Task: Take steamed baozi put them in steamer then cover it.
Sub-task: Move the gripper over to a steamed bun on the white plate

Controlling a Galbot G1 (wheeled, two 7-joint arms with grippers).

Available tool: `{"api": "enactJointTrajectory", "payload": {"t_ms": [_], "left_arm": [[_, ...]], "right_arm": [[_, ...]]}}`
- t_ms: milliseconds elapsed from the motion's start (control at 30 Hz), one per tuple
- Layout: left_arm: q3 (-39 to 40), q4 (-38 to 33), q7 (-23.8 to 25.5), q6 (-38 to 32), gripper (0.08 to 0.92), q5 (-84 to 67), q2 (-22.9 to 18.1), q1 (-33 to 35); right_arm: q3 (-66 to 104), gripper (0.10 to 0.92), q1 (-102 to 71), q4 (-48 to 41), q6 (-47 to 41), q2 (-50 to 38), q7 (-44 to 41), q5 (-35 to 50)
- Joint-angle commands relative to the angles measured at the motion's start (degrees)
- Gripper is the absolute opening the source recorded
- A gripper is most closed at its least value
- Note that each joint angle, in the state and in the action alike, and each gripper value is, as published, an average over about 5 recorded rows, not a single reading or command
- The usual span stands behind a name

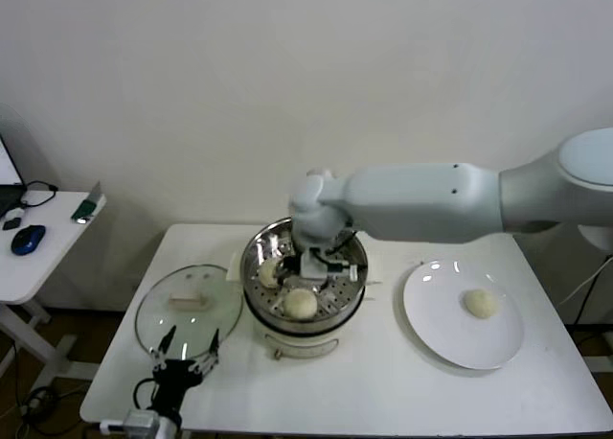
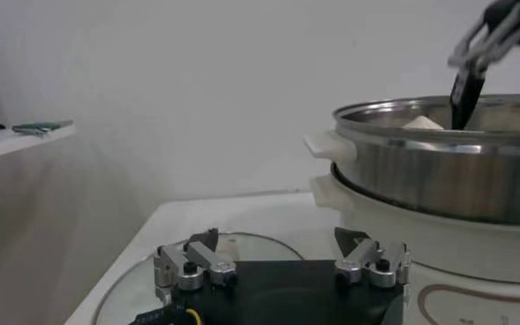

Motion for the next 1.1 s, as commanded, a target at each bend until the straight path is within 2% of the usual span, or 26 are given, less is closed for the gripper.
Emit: {"api": "enactJointTrajectory", "payload": {"t_ms": [33, 167, 267, 500, 667, 1100], "left_arm": [[0.1, -0.1, 0.0, 0.1, 0.823, 0.1, -0.1, 0.1], [0.2, 0.1, 0.0, -0.1, 0.823, 0.2, -0.1, 0.1], [0.4, 0.3, 0.0, -0.2, 0.823, 0.1, -0.1, -0.1], [0.5, 0.4, 0.1, 0.0, 0.823, 0.1, -0.1, -0.8], [0.4, 0.7, 0.1, 0.0, 0.823, 0.1, -0.1, -0.9], [0.2, 1.3, 0.1, -0.1, 0.823, 0.4, -0.2, -0.4]], "right_arm": [[-2.2, 0.823, 10.3, -4.8, -1.7, -10.4, -5.7, 17.2], [-8.0, 0.823, 14.7, -9.1, -7.1, -17.6, -8.7, 26.8], [-12.2, 0.823, 14.8, -11.0, -10.7, -23.6, -8.7, 28.7], [-12.3, 0.823, 5.2, -15.7, -14.2, -35.9, -7.0, 19.3], [-2.3, 0.823, -7.8, -19.9, -15.1, -40.5, -6.6, 12.8], [18.9, 0.823, -31.8, -28.0, -17.9, -38.9, -4.2, 4.5]]}}
